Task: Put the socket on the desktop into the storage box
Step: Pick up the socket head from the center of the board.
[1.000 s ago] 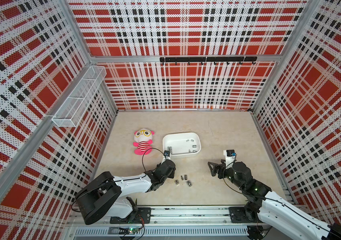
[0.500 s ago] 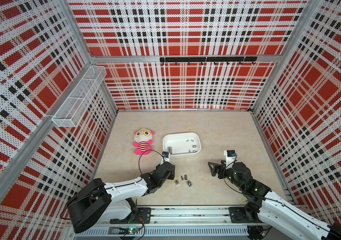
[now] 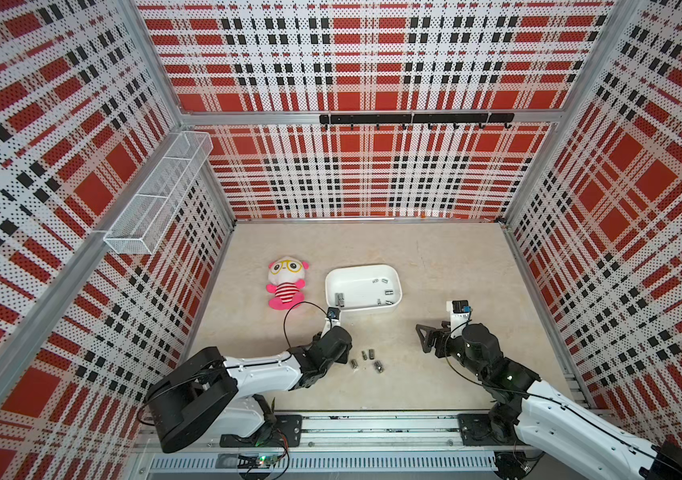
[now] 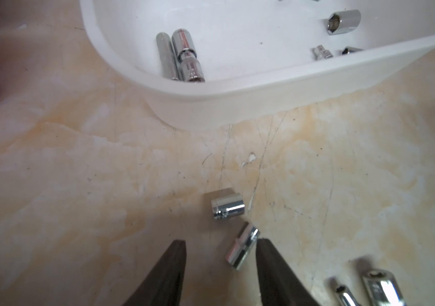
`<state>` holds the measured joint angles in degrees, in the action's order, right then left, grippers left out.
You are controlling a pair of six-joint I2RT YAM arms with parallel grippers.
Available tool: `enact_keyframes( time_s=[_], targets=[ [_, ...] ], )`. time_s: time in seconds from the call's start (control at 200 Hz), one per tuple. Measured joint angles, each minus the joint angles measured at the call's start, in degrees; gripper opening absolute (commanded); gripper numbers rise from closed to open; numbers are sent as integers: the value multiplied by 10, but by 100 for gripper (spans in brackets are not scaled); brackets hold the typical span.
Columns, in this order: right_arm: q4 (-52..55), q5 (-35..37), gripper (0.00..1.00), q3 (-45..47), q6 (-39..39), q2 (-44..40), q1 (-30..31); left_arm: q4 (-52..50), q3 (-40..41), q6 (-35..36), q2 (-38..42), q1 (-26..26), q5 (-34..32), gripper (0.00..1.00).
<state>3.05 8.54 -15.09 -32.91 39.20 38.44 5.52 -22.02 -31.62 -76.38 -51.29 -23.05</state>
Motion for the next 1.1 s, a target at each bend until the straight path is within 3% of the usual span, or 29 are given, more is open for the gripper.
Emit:
enact_keyframes(
  time_s=[0.431,0.812,1.097],
  targets=[
    [-2,-9,96,0,0,10,0,3,-16,14,-38,-1,27,42],
    [-4,-9,96,0,0,17,0,5,-21,24,-48,-5,32,22],
    [-4,-8,95,0,0,26,0,4,-26,26,-52,-20,33,18]
  ],
)
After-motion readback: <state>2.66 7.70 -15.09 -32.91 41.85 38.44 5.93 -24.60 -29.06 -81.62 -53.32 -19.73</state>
